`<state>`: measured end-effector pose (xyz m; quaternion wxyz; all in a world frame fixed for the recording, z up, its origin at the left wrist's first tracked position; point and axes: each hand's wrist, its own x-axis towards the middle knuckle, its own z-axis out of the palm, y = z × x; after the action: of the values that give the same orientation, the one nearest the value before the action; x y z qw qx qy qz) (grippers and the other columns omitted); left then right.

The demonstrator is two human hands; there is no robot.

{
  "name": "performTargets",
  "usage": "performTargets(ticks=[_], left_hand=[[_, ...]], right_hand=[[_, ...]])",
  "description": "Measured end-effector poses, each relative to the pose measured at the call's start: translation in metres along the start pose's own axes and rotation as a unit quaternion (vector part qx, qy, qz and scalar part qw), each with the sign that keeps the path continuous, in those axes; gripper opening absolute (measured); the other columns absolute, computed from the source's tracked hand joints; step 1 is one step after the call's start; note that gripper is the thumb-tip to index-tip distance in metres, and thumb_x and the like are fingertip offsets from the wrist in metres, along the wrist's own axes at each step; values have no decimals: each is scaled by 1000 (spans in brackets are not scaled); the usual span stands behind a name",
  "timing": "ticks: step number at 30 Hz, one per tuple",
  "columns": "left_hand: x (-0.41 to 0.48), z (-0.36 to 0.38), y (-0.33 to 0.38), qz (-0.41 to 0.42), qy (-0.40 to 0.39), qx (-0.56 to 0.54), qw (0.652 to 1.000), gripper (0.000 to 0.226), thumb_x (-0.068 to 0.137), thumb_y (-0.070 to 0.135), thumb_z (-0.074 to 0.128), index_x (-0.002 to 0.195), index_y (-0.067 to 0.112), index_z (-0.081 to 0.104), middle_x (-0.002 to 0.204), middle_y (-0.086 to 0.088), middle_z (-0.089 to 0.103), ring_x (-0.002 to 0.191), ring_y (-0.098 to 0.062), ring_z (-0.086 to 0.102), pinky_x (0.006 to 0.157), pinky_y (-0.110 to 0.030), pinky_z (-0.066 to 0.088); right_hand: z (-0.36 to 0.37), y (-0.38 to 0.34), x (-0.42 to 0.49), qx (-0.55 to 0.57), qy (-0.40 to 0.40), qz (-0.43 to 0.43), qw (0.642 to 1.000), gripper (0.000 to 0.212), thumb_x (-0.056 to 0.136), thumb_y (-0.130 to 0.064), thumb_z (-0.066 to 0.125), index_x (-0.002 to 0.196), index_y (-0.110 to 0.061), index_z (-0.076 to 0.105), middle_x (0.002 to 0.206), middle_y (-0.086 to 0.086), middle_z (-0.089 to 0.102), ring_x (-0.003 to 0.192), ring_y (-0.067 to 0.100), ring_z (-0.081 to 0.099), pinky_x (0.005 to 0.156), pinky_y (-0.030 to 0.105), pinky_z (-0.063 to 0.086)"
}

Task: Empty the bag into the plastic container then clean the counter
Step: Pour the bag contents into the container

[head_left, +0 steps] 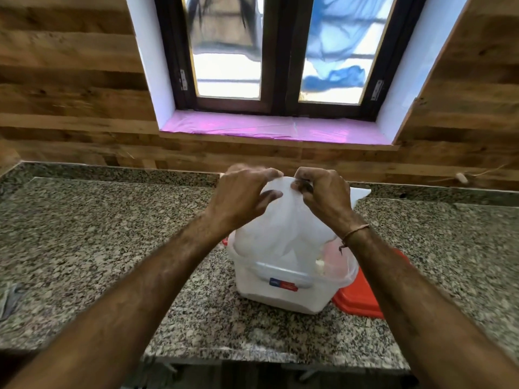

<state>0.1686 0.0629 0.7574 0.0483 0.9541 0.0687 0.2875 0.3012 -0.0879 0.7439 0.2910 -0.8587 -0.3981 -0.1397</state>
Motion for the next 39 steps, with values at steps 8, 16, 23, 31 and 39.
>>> performTargets(ticks=[8, 16, 23, 31, 39], left_hand=[[-37, 7, -41, -250, -95, -463, 845, 76, 78, 35, 87, 142, 21, 48, 130, 3, 65, 115, -16, 66, 92, -37, 60], [-71, 53, -33, -312, -61, -445, 837, 52, 71, 45, 88, 114, 21, 70, 102, 5, 78, 90, -10, 76, 79, -44, 64], [-80, 56, -34, -266, -102, -476, 832, 74, 69, 67, 81, 129, 33, 55, 119, 9, 72, 102, -13, 73, 81, -46, 64], [-68, 43, 9, -210, -60, -400, 890, 113, 76, 61, 77, 157, 27, 5, 160, -2, 30, 141, -22, 41, 112, -45, 43], [-45, 29, 10, -267, -38, -436, 859, 67, 77, 54, 82, 128, 22, 53, 115, 7, 66, 104, -14, 66, 83, -37, 58]], right_hand=[[-7, 0, -1, 38, 41, 81, 995, 27, 87, -18, 71, 70, -32, 56, 75, -18, 69, 82, 12, 67, 62, 27, 44], [-9, -30, -4, 102, -68, 17, 992, 9, 90, -40, 74, 97, -33, 73, 93, -14, 72, 90, 6, 67, 76, 33, 59], [-14, -40, 9, 105, 57, 70, 990, 20, 85, -29, 81, 71, -27, 67, 71, -13, 65, 71, 6, 60, 65, 34, 54], [-13, -48, 5, 72, 75, 58, 993, 19, 88, -27, 79, 75, -20, 66, 61, -17, 55, 62, 0, 52, 60, 33, 51], [1, -65, -2, -20, 138, -3, 990, 24, 84, -15, 80, 72, -20, 60, 71, -13, 61, 65, 6, 54, 52, 19, 36]])
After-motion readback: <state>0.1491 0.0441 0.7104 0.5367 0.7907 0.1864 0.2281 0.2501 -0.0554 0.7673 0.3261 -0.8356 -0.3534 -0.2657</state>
